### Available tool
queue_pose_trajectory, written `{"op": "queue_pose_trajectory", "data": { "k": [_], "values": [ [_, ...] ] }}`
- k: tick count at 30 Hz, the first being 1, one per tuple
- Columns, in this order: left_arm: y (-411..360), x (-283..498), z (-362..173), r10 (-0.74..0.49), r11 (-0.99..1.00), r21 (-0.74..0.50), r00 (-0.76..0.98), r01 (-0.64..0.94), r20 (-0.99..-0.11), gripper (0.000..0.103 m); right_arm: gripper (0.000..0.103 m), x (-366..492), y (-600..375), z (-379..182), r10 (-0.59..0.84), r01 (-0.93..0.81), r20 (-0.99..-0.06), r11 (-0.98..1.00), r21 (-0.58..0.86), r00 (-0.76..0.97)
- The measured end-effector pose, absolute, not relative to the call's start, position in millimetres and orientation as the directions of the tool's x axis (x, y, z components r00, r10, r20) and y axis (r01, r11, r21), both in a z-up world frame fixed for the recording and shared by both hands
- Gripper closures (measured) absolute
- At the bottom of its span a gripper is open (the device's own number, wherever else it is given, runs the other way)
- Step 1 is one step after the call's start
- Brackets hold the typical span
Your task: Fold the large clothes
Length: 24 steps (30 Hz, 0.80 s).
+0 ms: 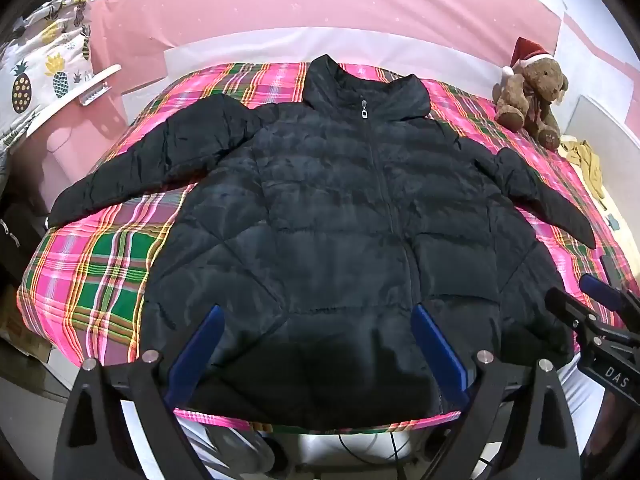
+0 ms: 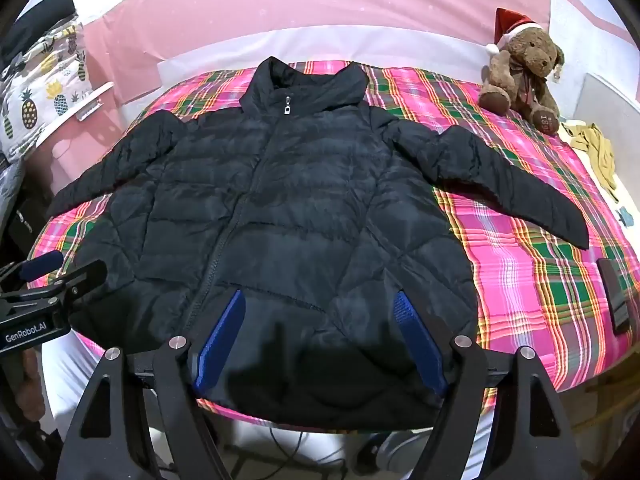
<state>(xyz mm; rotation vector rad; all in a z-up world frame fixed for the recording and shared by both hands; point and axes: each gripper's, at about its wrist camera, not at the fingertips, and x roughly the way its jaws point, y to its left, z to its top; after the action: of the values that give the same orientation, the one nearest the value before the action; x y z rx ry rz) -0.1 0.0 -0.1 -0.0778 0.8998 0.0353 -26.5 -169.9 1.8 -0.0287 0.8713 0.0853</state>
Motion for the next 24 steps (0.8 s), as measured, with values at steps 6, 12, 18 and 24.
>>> {"op": "queue_pose_trajectory", "data": {
  "k": [6,12,18,24],
  "values": [
    [-1,-2,-7,-0.002,0.996,-0.054,0.620,-0.065,-0.785,0.007,0.026,-26,-170,2,0.060,-0.082,-0.765,0.997,0.009,0.642],
    [-1,-3,-10,-0.003,0.997,-0.054,0.619,-0.063,-0.786,0.007,0.026,-25,-171,-1,0.063,-0.082,-0.768,0.997,0.014,0.638],
    [-1,-1,-7,-0.001,0.997,-0.051,0.614,-0.065,-0.789,0.007,0.026,-25,-170,1,0.065,-0.084,-0.768,0.996,0.015,0.637],
    [-4,-1,-8,-0.001,0.997,-0.050,0.610,-0.063,-0.792,0.007,0.026,-25,-170,0,0.062,-0.082,-0.769,0.997,0.013,0.636]
  ]
}}
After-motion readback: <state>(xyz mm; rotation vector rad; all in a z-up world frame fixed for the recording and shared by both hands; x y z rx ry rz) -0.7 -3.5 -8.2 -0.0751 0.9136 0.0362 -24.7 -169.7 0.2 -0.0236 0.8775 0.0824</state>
